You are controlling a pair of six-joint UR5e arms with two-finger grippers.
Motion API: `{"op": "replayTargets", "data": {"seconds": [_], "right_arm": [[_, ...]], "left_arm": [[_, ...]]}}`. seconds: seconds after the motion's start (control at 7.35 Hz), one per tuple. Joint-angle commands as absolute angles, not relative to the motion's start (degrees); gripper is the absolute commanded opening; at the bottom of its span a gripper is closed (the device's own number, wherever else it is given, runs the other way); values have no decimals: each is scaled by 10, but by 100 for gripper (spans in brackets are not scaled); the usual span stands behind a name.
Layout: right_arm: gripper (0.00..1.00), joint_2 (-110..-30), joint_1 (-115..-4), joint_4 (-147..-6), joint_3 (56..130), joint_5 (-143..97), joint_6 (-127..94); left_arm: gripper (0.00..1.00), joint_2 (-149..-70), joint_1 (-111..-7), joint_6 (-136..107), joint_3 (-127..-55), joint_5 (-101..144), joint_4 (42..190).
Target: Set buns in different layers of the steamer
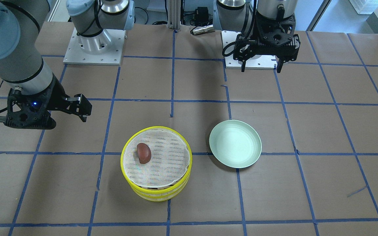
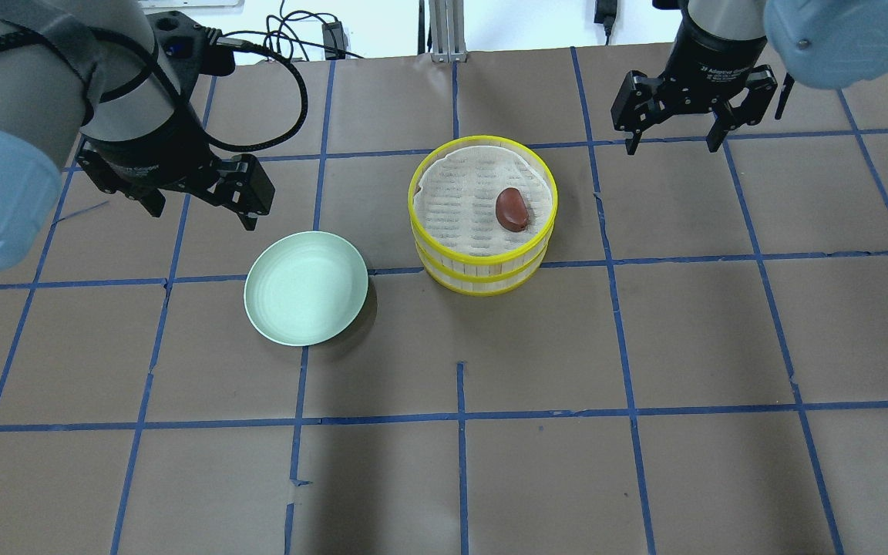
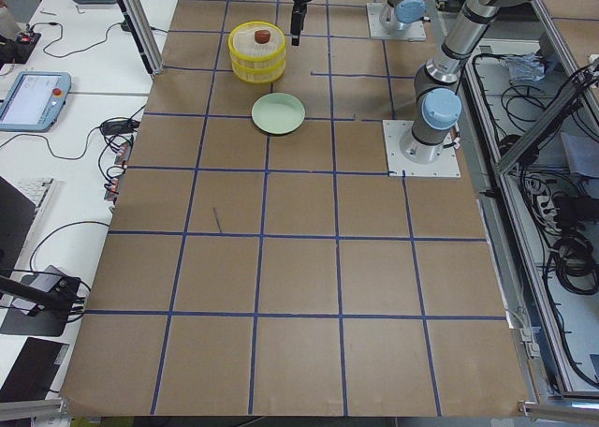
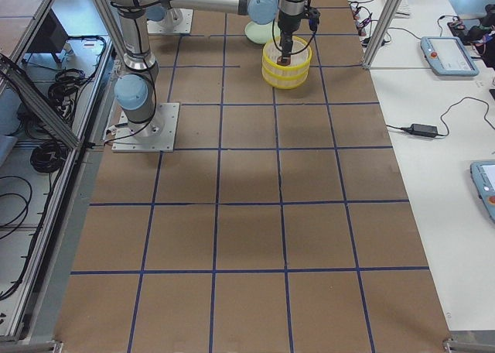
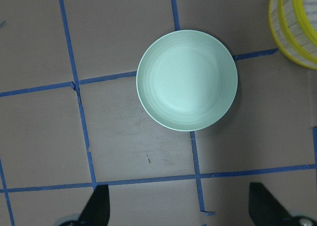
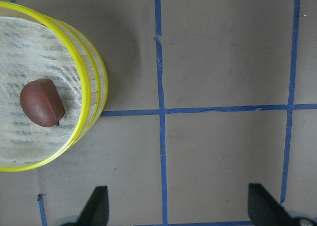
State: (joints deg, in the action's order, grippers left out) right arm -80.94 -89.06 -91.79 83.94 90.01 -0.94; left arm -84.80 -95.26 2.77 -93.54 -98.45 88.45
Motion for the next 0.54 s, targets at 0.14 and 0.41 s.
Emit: {"op": "replayTargets", "data": {"seconds": [0.14,0.41], "right_arm": [[100,-831,-894,-899,841,892,-25],[100,-828,-894,-896,844,893,-32]], "left_arm": [[100,-859,-952,28,-934,-984,871],[100,-860,-954,29,-934,-983,856]]}}
